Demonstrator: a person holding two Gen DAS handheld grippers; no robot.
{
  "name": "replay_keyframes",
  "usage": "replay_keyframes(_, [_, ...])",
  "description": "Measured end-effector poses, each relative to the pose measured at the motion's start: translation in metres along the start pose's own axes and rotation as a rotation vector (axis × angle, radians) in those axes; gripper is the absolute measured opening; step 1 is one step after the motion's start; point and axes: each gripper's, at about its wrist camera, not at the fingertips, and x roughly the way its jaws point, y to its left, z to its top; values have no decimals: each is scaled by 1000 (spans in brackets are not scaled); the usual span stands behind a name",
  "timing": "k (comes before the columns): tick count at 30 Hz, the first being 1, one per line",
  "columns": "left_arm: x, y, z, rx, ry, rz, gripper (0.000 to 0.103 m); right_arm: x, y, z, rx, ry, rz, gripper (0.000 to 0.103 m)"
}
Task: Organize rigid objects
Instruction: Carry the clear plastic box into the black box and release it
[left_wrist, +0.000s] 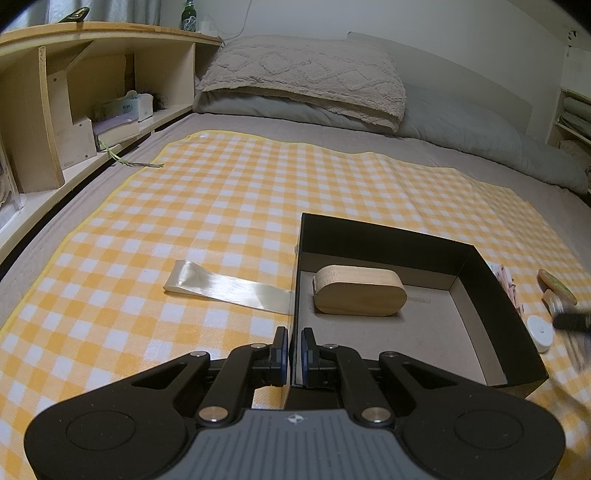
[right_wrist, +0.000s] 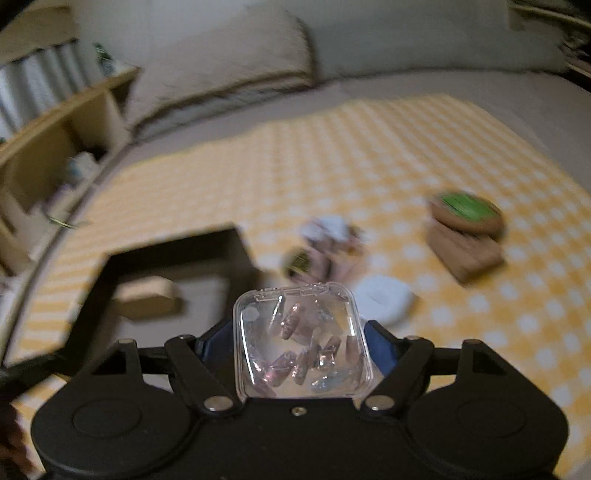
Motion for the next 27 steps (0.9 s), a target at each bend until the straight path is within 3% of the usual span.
replay_keyframes(8, [0,0,0,1,0,-1,8,27,67,31,-46,-13,54,78])
replay_keyframes(13, [0,0,1,-4,2,-1,8,61,88,39,-45,34,8,78])
replay_keyframes(21, [0,0,1,0,2,1,8,90,98,47,-66,9,-57,82])
replay_keyframes(22, [0,0,1,0,1,1,8,91,97,48,-65,13,-58,86])
replay_keyframes(27, [1,1,0,0,0,0,8,86,93,48,-50,33,-30,87])
